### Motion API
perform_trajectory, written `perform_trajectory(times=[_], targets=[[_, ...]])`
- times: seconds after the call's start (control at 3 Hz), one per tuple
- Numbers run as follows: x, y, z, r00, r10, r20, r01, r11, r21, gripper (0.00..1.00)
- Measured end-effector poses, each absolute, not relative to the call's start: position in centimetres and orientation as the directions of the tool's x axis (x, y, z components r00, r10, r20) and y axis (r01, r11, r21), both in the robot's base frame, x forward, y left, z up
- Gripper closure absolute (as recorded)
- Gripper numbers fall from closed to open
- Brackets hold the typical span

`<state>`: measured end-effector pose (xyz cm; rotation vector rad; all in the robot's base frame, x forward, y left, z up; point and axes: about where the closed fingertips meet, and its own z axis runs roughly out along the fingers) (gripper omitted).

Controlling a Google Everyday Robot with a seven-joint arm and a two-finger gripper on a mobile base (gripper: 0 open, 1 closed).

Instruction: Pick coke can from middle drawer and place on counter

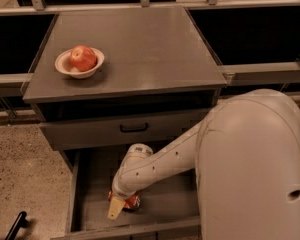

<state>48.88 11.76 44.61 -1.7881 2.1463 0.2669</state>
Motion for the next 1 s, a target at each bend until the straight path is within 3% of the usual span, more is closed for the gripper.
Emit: perform_trajectory(times=[1.0], targets=[[51.5,14.7,39.9,-0.220,-0.889,-0.402,-0.955,0.280,-0.095,0.00]])
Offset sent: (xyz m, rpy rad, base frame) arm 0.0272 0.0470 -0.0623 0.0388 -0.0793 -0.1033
